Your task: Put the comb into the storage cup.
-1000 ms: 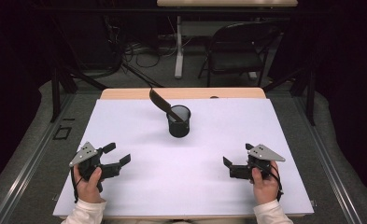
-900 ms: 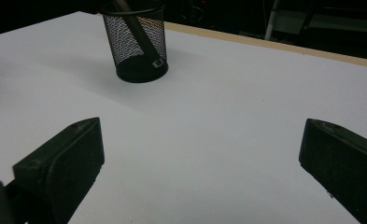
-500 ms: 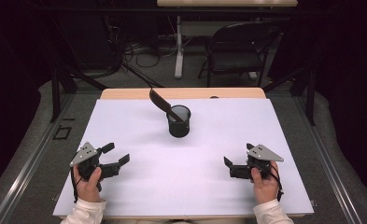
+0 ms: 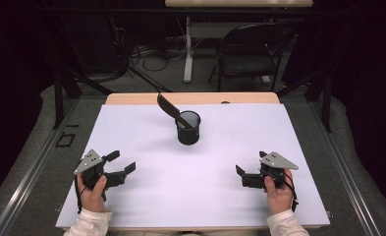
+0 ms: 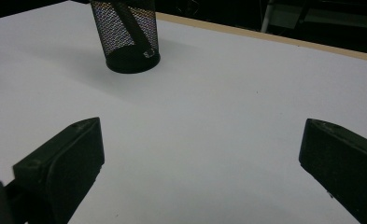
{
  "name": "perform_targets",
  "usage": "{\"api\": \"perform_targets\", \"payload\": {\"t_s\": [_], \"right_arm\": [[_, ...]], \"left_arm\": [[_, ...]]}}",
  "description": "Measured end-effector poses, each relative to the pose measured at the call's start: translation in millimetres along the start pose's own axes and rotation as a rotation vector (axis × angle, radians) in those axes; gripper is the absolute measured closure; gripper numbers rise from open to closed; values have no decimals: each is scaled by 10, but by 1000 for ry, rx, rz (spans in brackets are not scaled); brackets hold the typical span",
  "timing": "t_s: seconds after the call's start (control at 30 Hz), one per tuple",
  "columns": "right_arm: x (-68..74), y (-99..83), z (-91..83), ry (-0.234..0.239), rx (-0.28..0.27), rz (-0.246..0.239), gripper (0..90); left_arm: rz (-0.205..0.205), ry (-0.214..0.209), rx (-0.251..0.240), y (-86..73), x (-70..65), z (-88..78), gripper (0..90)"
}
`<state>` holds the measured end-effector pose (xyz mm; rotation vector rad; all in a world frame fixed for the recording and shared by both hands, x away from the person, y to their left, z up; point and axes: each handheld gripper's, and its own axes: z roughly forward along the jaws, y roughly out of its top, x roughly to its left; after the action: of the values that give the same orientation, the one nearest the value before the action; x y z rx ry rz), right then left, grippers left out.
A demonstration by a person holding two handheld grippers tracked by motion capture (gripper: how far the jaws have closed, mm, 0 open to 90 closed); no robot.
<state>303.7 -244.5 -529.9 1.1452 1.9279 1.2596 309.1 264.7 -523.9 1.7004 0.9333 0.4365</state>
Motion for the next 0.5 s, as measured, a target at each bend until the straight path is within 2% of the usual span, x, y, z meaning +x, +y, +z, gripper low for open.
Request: {"api": "perform_targets", "payload": {"t_s": [0.5], "right_arm": [[14, -9, 23, 9, 8, 7, 0]], "left_arm": [[-7, 6, -6, -8, 7, -7, 161]]}}
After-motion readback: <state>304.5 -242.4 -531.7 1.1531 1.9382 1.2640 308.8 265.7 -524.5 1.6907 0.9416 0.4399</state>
